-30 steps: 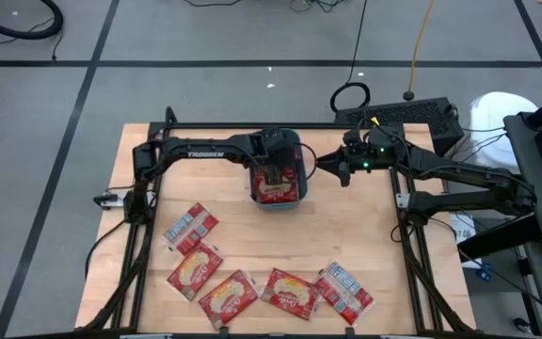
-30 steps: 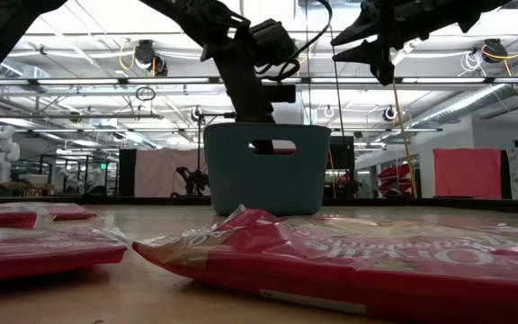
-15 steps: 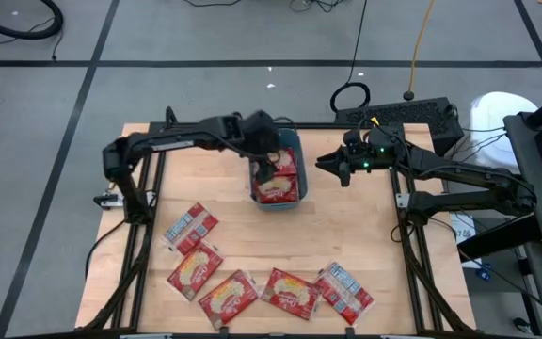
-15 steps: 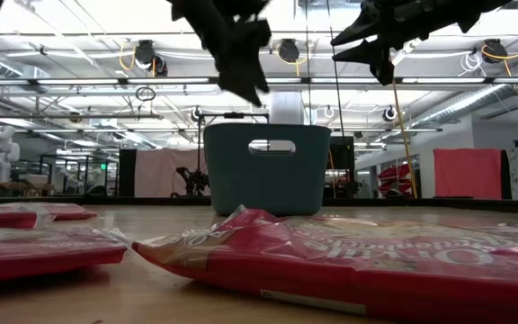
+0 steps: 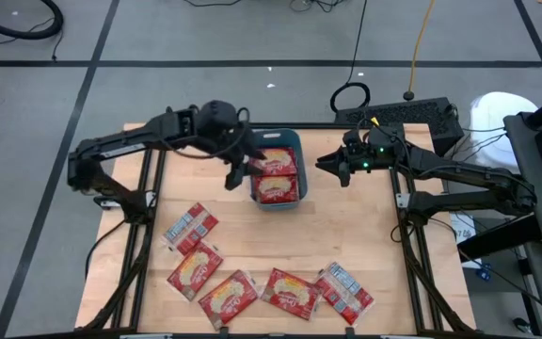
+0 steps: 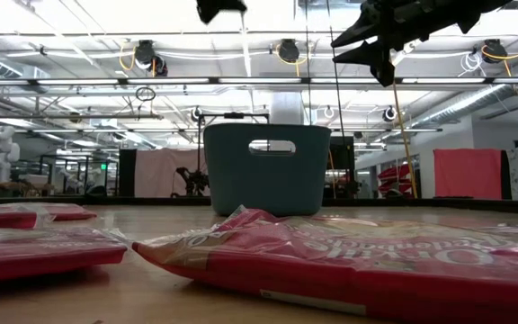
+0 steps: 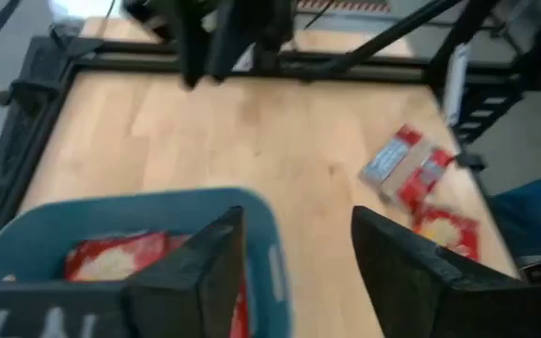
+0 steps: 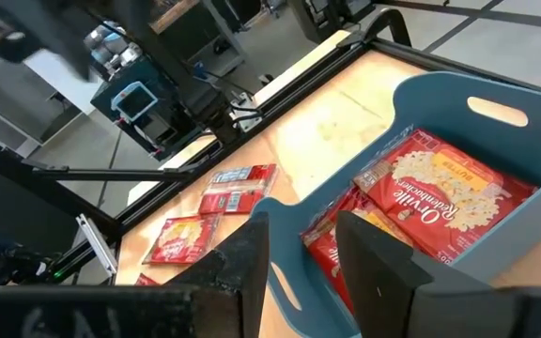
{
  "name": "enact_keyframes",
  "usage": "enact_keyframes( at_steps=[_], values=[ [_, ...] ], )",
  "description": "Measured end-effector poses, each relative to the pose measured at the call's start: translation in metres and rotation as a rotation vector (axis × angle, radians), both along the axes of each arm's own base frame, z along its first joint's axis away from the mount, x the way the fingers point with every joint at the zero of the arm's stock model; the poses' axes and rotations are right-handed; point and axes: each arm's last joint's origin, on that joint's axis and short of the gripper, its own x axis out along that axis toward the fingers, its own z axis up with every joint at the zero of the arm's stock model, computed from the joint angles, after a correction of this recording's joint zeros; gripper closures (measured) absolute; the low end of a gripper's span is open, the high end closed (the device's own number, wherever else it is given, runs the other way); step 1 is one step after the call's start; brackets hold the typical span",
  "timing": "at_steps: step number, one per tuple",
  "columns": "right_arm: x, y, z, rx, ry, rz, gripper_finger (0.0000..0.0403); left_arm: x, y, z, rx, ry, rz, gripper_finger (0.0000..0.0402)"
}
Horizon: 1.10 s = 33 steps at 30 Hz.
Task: Sort popcorn bags into baskets
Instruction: Put the red popcorn bag into the blue bin
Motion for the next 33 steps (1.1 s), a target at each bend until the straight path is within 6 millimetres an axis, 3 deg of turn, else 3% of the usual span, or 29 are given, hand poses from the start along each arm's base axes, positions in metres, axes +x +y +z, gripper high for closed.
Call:
enact_keyframes(
  at_steps=[6, 18, 25, 33],
  values=[
    [0.0, 0.0, 0.0, 0.021, -0.002, -0.005, 0.0285, -0.014, -0.027, 0.015, -0.005, -0.04, -0.066, 0.0259],
    [0.005, 0.015, 0.0, 0.067, -0.004, 0.058, 0.0285, -0.016, -0.072, 0.016, 0.001, -0.034, -0.209, 0.0359],
    [0.009, 0.045, -0.004, 0.193, 0.041, 0.157, 0.0285, -0.018, -0.087, 0.014, 0.019, -0.009, -0.255, 0.0393],
    [0.006, 0.1, -0.008, 0.32, 0.139, 0.36, 0.0285, -0.022, -0.108, 0.002, -0.211, 0.191, -0.106, 0.0377]
  ],
)
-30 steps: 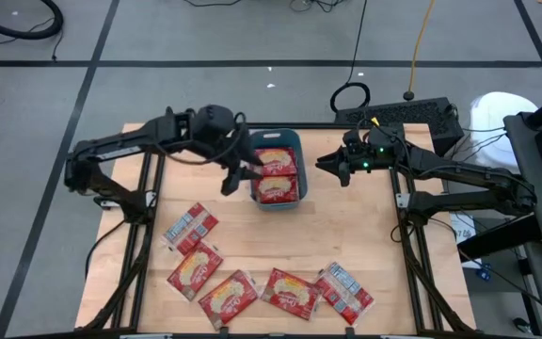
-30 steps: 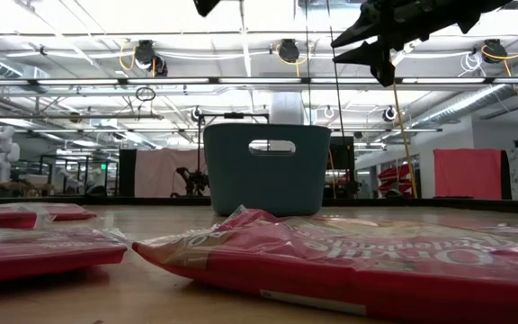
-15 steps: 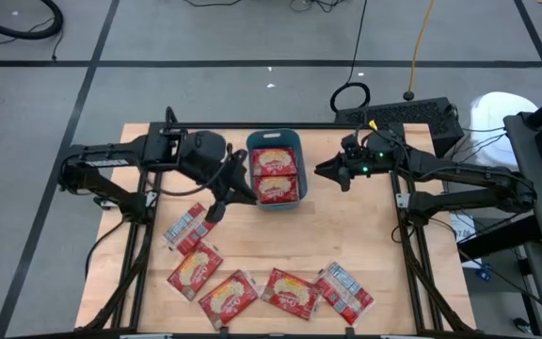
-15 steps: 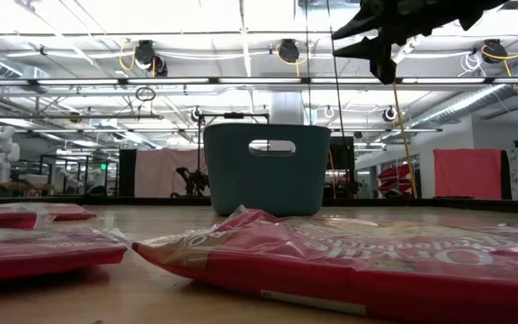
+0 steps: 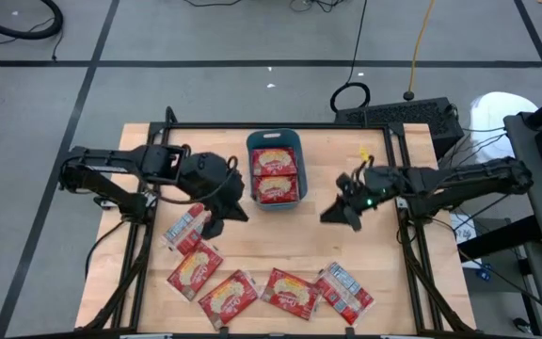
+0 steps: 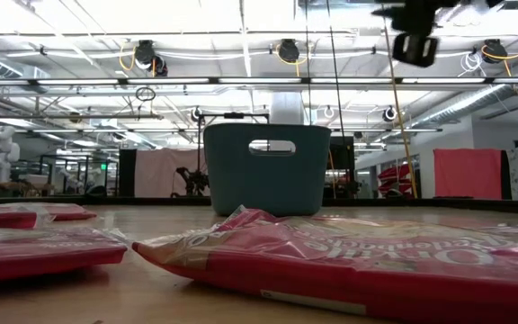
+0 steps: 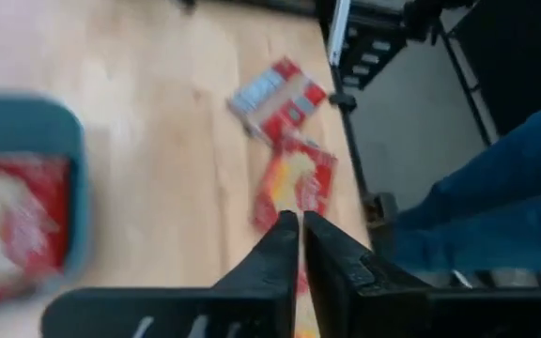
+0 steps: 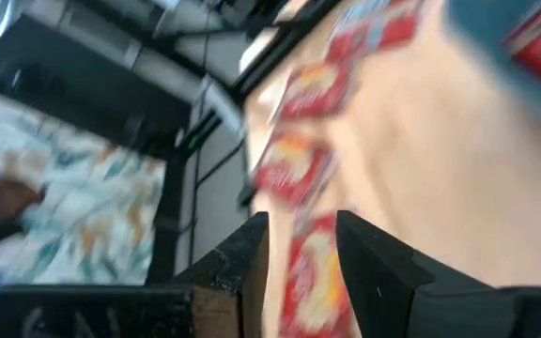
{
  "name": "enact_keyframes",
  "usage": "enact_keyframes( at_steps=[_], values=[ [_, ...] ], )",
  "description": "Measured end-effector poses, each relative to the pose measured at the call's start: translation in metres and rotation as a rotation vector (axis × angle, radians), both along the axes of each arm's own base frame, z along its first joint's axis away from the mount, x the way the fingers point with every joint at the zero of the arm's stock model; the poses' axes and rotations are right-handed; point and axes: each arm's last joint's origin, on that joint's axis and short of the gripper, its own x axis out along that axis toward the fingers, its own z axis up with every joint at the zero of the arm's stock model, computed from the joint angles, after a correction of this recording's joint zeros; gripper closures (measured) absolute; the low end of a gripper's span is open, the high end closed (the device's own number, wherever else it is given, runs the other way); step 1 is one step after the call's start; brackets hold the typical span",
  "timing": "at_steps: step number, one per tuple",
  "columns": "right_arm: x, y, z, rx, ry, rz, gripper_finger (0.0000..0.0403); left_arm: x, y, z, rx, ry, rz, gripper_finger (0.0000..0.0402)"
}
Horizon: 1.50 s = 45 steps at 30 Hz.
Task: Sort popcorn bags into baskets
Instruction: Put the red popcorn bag into the blue bin
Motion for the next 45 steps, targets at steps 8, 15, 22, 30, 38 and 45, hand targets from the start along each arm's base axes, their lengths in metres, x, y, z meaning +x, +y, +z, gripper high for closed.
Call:
enact_keyframes(
  at_steps=[8, 15, 22, 30, 38, 45],
  values=[
    [-0.019, 0.05, -0.01, 0.041, 0.154, 0.089, 0.0285, -0.009, -0.047, -0.013, 0.088, 0.101, -0.011, 0.0358],
    [-0.035, 0.078, -0.022, 0.1, 0.319, -0.03, 0.0285, -0.01, -0.083, -0.02, 0.158, 0.065, -0.052, 0.0358],
    [-0.036, 0.1, -0.041, 0.199, 0.499, -0.109, 0.0285, 0.003, -0.102, -0.049, 0.198, 0.105, -0.022, 0.0357],
    [-0.036, 0.123, -0.066, 0.235, 0.71, -0.124, 0.0285, 0.016, -0.122, -0.074, 0.031, -0.038, 0.004, 0.0357],
    [-0.028, 0.136, -0.086, 0.226, 0.752, -0.193, 0.0243, 0.013, -0.137, -0.077, 0.035, -0.126, -0.055, 0.0357],
    [-0.027, 0.138, -0.103, 0.159, 0.844, -0.213, 0.02, 0.008, -0.143, -0.078, 0.107, -0.148, -0.139, 0.0357]
  ],
)
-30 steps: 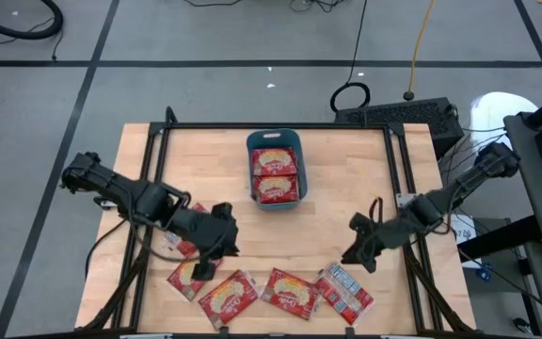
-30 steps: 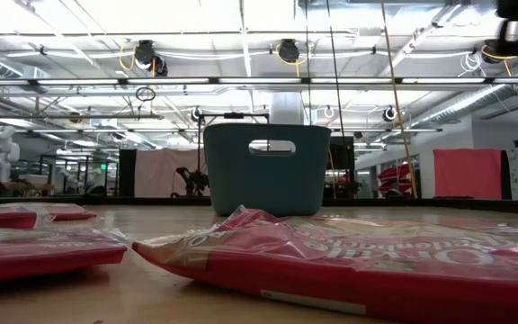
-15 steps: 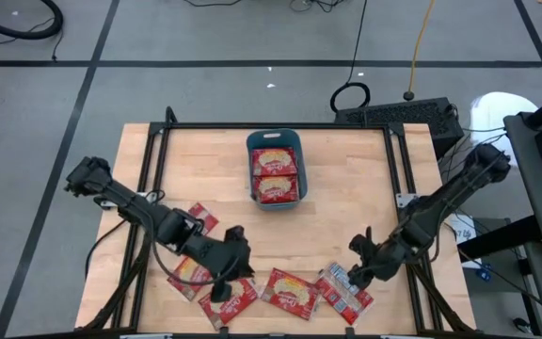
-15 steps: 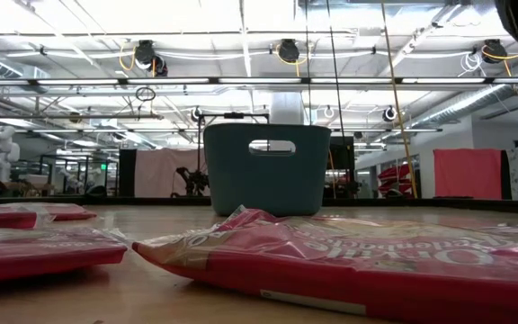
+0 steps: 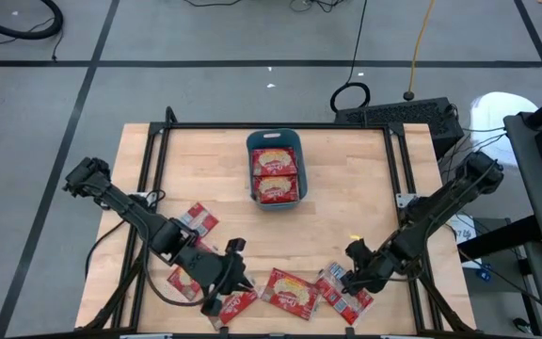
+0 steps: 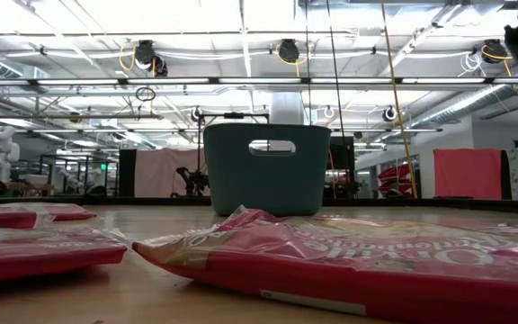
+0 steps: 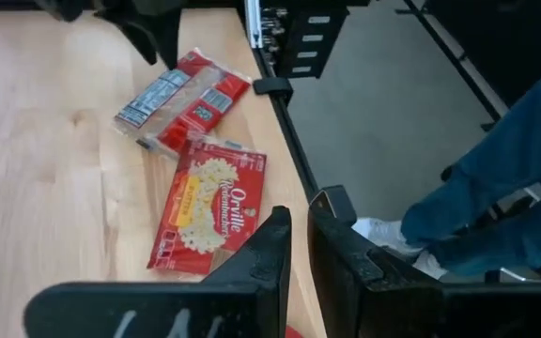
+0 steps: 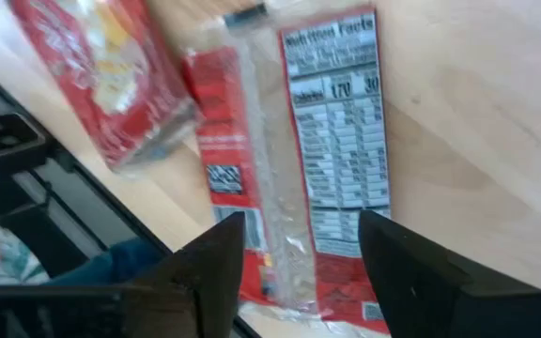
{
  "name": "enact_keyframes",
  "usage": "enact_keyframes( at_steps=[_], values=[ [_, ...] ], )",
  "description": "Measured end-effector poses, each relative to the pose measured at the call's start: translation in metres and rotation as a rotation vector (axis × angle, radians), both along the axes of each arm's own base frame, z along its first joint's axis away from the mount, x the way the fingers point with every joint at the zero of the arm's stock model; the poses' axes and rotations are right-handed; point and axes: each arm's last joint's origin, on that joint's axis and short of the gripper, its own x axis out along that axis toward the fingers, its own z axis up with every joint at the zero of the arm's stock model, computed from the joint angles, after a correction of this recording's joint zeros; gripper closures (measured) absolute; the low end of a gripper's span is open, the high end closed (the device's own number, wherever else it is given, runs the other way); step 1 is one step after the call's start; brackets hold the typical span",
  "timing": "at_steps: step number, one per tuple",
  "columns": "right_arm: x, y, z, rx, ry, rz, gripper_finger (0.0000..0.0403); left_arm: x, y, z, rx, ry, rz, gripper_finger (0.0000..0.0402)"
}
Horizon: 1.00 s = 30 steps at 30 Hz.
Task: Sort popcorn bags into baskets
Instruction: Put the red popcorn bag into the blue bin
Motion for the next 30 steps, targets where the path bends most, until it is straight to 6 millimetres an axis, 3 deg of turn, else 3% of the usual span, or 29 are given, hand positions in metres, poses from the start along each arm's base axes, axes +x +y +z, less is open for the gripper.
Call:
enact_keyframes(
  at_steps=[12, 18, 23, 30],
  values=[
    [0.005, 0.007, -0.024, -0.05, 0.076, 0.047, 0.0155, 0.001, 0.002, 0.0, 0.037, -0.015, -0.02, 0.0357],
    [0.01, 0.011, -0.039, -0.085, 0.093, 0.076, 0.0168, 0.005, 0.009, 0.0, 0.036, -0.015, 0.001, 0.0357],
    [0.01, 0.01, -0.042, -0.103, 0.11, 0.078, 0.0231, 0.008, 0.014, 0.0, 0.036, -0.014, 0.019, 0.0357],
    [0.013, 0.009, -0.042, -0.089, 0.105, 0.039, 0.0385, 0.013, 0.021, 0.0, 0.023, -0.008, 0.055, 0.0357]
  ],
)
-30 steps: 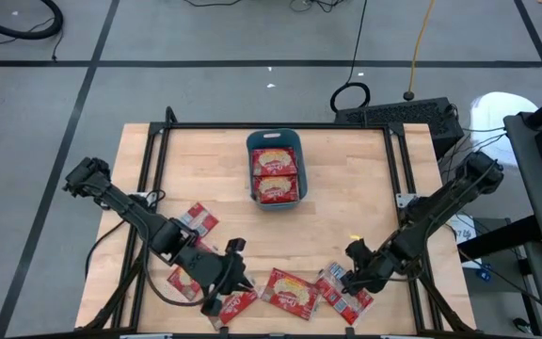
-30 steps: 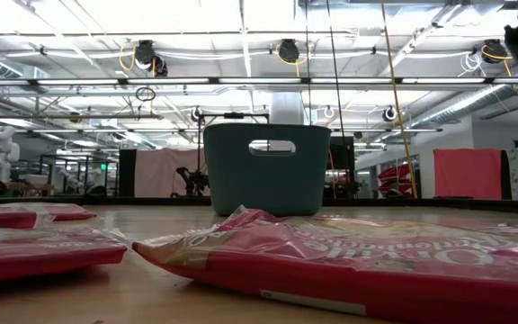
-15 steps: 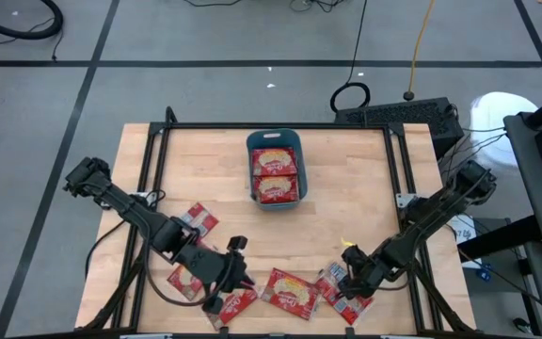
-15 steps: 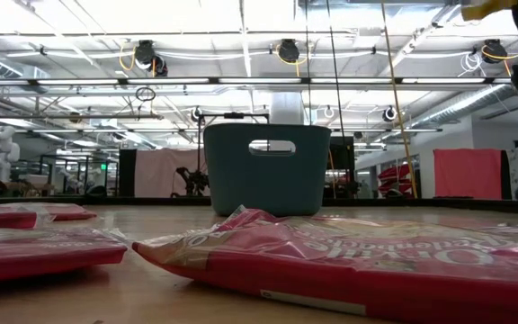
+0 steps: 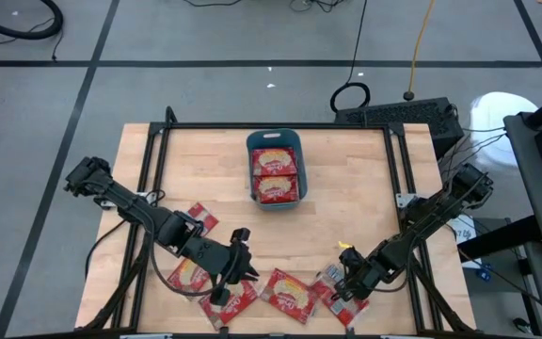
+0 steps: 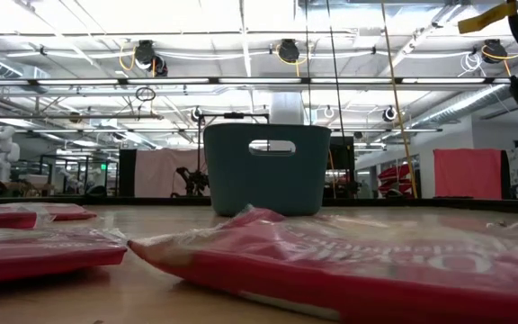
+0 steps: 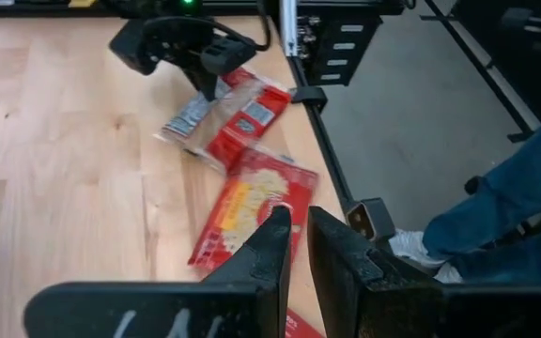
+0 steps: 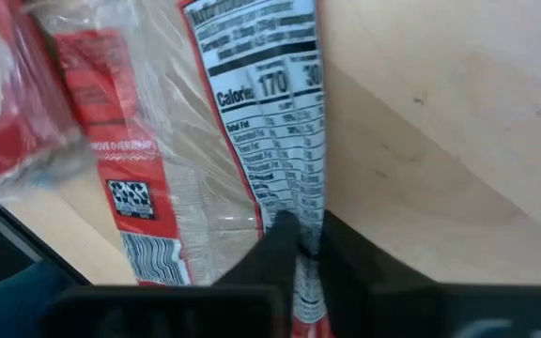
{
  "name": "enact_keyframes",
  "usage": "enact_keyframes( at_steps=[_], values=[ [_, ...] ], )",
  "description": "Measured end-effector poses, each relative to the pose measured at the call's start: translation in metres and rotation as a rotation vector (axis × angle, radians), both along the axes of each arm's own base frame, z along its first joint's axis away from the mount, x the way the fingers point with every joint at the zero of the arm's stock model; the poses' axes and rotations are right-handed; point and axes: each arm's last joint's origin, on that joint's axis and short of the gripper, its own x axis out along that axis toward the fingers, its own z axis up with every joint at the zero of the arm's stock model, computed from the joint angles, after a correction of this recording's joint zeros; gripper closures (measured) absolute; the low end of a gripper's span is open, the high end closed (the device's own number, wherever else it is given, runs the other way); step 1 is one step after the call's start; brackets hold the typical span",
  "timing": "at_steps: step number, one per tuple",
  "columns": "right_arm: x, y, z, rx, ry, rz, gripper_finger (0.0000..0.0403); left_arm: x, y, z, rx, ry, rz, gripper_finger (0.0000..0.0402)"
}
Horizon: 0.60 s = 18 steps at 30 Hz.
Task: Sort popcorn bags into baskets
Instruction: Put the red popcorn bag into the blue bin
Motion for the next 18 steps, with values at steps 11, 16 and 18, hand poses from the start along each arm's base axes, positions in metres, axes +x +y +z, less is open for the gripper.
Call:
enact_keyframes(
  at_steps=[11, 16, 18],
  values=[
    [0.004, -0.016, 0.03, 0.011, -0.149, -0.048, 0.0402, 0.011, 0.021, 0.0, -0.002, 0.001, 0.083, 0.0357],
    [0.003, -0.033, 0.049, -0.041, -0.247, -0.063, 0.0402, 0.021, 0.037, -0.007, 0.035, 0.018, 0.162, 0.0357],
    [0.003, -0.04, 0.055, -0.071, -0.276, -0.069, 0.0403, 0.026, 0.043, -0.012, 0.052, 0.036, 0.176, 0.0357]
  ],
)
